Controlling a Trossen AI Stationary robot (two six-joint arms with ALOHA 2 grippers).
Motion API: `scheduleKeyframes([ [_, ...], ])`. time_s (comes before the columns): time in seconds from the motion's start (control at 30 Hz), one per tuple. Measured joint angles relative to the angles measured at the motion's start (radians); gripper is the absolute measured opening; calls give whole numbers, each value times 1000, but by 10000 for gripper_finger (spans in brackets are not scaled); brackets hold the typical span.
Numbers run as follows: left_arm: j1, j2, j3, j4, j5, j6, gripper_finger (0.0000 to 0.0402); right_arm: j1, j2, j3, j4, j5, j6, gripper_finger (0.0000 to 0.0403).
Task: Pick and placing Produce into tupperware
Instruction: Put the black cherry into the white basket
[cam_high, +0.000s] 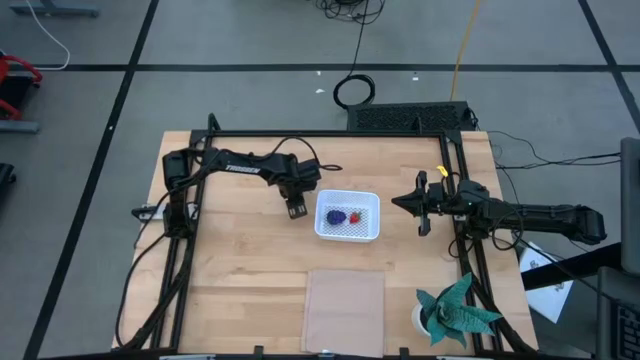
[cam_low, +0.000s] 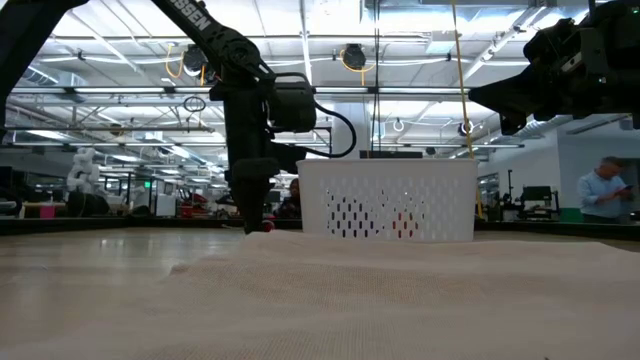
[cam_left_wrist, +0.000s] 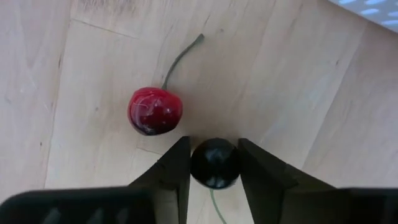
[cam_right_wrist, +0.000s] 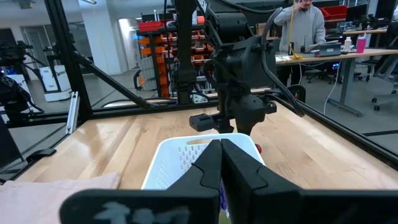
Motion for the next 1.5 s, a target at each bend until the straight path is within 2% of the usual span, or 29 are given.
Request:
scheduleKeyframes([
  [0.5, 0, -6, 1, -48, -17, 41, 113, 0, 0, 0, 0, 0, 0, 0],
  [0.73, 0, -6, 76, -140, -22, 66, 113, 0, 0, 0, 0, 0, 0, 0],
  [1.5, 0, -7, 561, -503, -54, 111, 113, 0, 0, 0, 0, 0, 0, 0],
])
